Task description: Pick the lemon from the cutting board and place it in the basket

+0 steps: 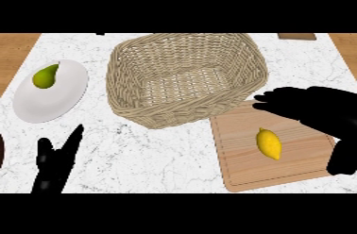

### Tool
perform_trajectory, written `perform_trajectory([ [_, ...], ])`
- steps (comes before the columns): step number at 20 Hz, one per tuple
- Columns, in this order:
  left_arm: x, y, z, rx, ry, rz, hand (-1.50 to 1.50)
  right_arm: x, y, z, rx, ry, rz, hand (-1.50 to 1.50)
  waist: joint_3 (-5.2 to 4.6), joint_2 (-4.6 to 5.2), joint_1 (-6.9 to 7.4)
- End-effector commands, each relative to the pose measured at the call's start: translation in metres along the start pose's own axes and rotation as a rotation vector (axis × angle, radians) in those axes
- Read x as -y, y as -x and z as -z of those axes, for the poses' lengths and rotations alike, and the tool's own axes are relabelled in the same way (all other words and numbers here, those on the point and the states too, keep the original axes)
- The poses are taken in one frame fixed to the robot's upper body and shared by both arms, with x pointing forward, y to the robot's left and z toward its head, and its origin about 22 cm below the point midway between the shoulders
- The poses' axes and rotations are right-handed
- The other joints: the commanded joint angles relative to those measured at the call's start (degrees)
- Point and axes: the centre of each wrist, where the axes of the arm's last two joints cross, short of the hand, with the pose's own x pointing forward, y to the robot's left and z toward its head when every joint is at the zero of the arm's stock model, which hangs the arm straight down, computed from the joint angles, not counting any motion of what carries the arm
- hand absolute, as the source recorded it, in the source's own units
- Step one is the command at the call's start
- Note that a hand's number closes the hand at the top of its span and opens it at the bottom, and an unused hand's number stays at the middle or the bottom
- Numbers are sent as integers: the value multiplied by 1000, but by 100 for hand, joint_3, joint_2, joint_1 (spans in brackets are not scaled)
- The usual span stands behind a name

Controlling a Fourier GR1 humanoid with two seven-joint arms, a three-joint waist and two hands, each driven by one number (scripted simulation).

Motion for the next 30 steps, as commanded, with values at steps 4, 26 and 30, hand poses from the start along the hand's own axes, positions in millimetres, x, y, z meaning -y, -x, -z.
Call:
perform_trajectory([
  [4, 15, 4, 14, -72, 13, 0, 0, -31, 4, 23, -11, -15, 3, -150, -65, 36, -54],
  [26, 1, 12, -1, -72, 18, -15, 0, -74, 28, 64, 0, 15, -9, -150, -65, 32, -6],
  [30, 11, 14, 0, -66, 22, -28, 0, -101, 17, 78, -39, -65, -67, -150, -65, 34, -7],
])
